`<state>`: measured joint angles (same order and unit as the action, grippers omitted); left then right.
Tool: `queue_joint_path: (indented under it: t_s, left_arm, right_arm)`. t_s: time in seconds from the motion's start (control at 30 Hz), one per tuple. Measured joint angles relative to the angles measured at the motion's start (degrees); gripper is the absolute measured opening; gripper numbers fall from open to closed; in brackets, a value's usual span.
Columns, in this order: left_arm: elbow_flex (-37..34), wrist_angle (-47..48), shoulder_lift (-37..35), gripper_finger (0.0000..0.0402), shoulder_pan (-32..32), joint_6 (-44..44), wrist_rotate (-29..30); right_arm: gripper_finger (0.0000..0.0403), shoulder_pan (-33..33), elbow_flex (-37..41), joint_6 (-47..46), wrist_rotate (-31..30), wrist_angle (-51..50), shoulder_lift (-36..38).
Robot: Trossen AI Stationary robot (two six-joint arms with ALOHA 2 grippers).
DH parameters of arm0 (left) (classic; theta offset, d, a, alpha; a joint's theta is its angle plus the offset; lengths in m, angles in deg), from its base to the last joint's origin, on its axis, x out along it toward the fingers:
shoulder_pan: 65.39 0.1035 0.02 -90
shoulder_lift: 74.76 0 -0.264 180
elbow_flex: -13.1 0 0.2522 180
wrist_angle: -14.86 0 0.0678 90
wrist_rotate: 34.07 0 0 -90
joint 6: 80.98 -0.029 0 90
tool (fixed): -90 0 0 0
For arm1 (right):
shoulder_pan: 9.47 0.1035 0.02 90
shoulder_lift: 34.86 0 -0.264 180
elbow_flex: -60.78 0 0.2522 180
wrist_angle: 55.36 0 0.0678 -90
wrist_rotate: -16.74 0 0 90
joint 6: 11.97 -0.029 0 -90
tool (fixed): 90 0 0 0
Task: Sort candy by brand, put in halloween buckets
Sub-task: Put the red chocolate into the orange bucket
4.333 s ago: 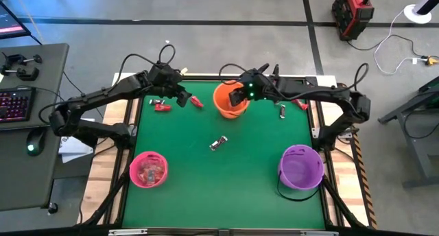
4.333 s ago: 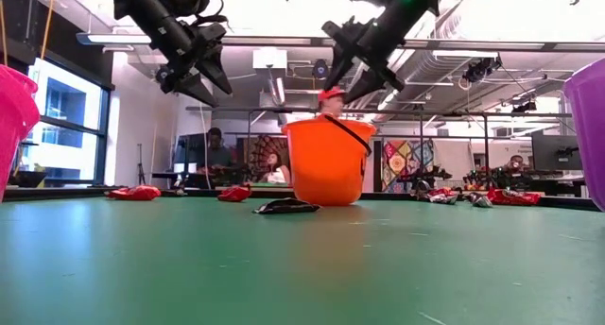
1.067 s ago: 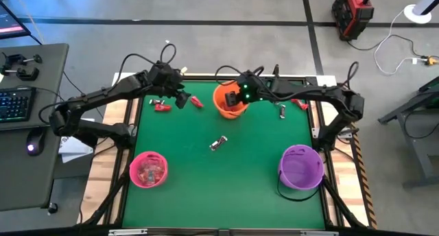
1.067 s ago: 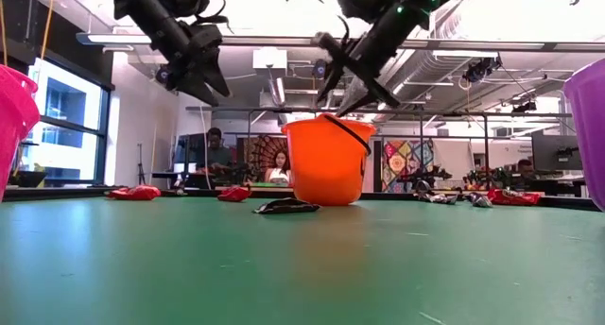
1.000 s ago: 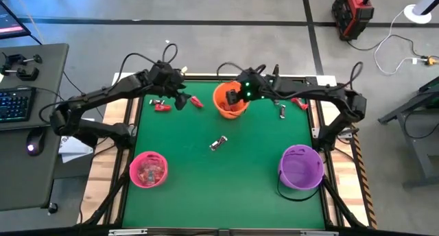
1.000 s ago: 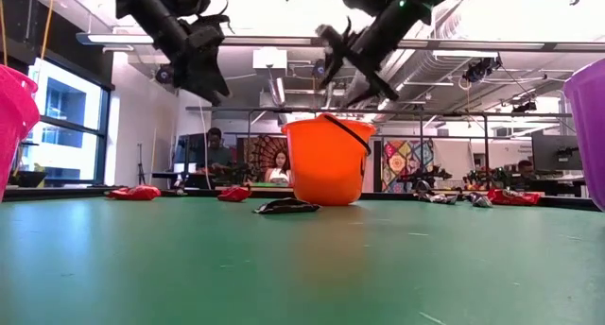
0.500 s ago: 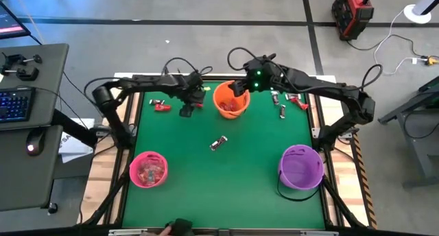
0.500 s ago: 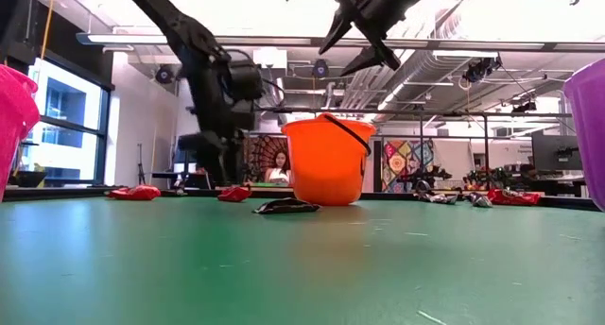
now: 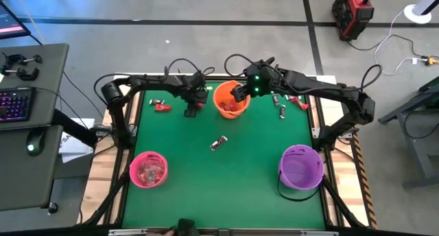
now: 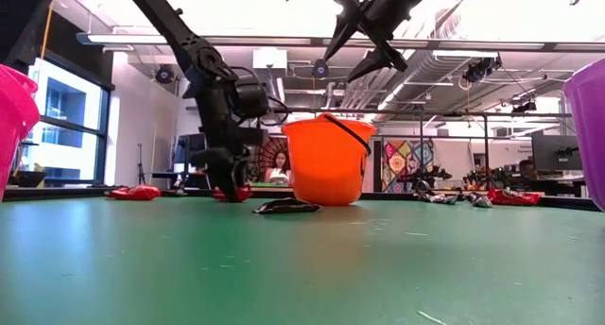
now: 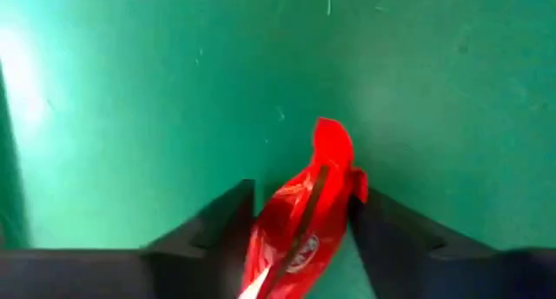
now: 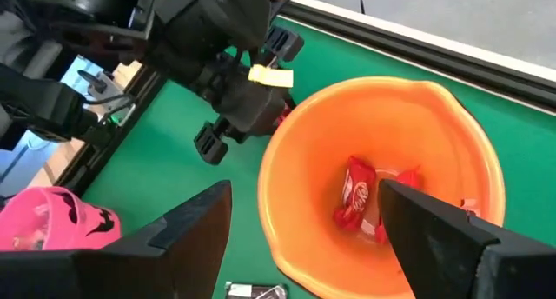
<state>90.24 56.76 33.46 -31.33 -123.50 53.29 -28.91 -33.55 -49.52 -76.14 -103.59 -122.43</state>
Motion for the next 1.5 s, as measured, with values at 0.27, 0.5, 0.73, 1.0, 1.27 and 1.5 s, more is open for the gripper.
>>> queue_joint_path:
  t_s: [0.27,0.5,0.73,1.0,1.27,1.5]
  left_arm:
    - [-0.3,2.4,-11.3,0.0028,1.8,6.8,-1.2]
    - [-0.2,-9.9,-26.1,0.0054,2.7,22.8,-12.6]
    - [-0.2,-25.9,-24.1,0.0038,-8.0,31.3,-11.1]
    - [2.3,-31.1,-12.7,0.0118,-12.4,32.9,-2.0]
    - [12.4,-20.6,-8.2,0.0215,-12.0,37.4,-2.8]
    - [16.3,-11.8,-15.5,0.0243,-10.0,36.2,-2.2]
  right_arm:
    - [0.0281,-0.1,0.0,0.4,-0.9,0.4,6.5]
    - [0.0281,-0.4,0.0,2.9,-9.4,0.3,13.2]
    - [0.0281,-0.8,0.0,4.0,-13.2,-0.5,13.8]
    - [0.0281,-0.8,0.0,1.9,-16.0,-5.5,13.3]
    - [0.0281,-4.8,1.0,-10.0,-23.7,-25.6,13.3]
    - [0.0281,-19.9,18.2,-12.2,-13.4,-34.1,13.3]
